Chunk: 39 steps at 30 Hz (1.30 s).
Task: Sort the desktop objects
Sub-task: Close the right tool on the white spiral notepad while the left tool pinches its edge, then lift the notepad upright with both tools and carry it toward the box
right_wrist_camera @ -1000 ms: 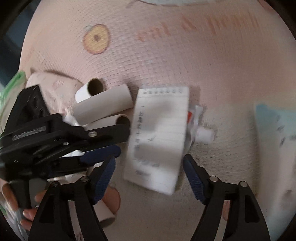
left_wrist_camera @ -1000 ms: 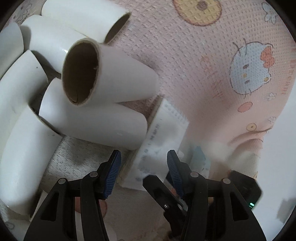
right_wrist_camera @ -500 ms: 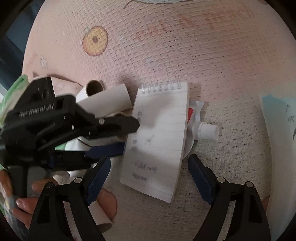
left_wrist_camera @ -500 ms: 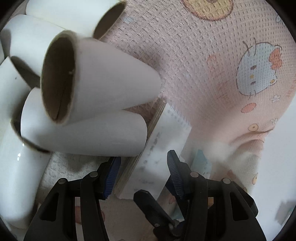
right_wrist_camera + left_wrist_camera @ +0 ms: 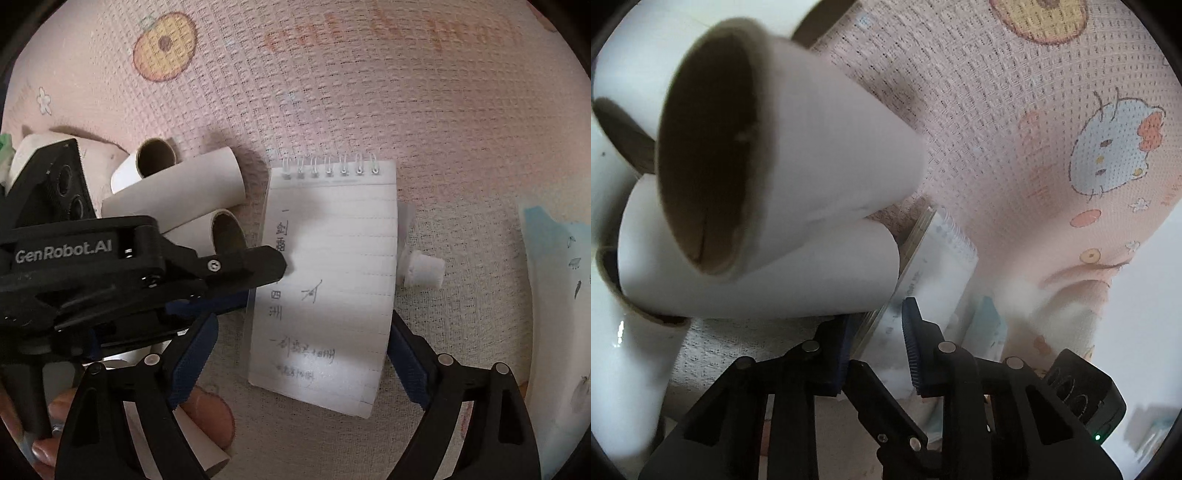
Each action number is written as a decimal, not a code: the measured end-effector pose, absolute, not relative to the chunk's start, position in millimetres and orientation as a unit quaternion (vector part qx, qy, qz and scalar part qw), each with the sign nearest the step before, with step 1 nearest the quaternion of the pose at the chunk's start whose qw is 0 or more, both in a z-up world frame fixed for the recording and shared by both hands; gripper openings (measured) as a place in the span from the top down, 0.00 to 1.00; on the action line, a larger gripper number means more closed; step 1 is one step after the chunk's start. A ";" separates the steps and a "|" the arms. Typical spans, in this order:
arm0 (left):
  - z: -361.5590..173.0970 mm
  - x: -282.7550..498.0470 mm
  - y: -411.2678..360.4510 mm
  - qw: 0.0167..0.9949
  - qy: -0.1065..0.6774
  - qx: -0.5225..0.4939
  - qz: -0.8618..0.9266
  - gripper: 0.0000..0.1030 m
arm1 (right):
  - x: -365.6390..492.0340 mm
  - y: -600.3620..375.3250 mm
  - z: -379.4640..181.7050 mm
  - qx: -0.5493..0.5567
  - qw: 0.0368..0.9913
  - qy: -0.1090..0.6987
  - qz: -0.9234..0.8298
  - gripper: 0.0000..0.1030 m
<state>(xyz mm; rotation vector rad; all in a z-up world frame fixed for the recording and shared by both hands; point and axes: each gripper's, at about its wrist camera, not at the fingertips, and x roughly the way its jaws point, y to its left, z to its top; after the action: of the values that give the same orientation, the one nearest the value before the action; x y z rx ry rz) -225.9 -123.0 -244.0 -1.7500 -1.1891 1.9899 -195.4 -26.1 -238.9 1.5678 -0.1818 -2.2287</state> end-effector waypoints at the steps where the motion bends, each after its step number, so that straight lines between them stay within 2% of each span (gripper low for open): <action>1: -244.0 -225.8 -123.3 0.119 -0.406 -0.598 0.681 0.80 | -195.0 -25.3 -238.8 0.562 0.203 -0.066 -0.800 0.15; 4: -239.6 -224.9 -121.6 0.127 -0.397 -0.595 0.687 0.83 | -193.4 -27.3 -238.6 0.563 0.203 -0.040 -0.800 0.19; 8: -229.9 -222.8 -112.2 0.132 -0.349 -0.595 0.712 0.86 | -189.0 -33.0 -236.5 0.564 0.199 0.014 -0.802 0.27; 15: -217.3 -208.3 -84.8 0.169 -0.304 -0.604 0.717 0.86 | -184.7 -2.0 -231.6 0.575 0.203 -0.028 -0.792 0.32; 21: -214.6 -185.4 -68.1 0.187 -0.290 -0.616 0.708 0.86 | -158.6 15.7 -227.2 0.584 0.201 0.005 -0.787 0.33; 27: -213.3 -159.0 -47.0 0.204 -0.270 -0.633 0.696 0.86 | -132.6 48.9 -228.3 0.597 0.190 -0.043 -0.778 0.33; 39: -212.8 -114.3 -8.8 0.211 -0.218 -0.652 0.694 0.84 | -75.4 73.8 -231.6 0.608 0.175 -0.041 -0.773 0.33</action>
<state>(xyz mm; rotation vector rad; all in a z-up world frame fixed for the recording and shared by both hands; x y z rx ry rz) -114.3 -8.8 -212.8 -1.8128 -0.6048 1.9297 -75.4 73.8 -231.6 1.7235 -0.1158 -2.1896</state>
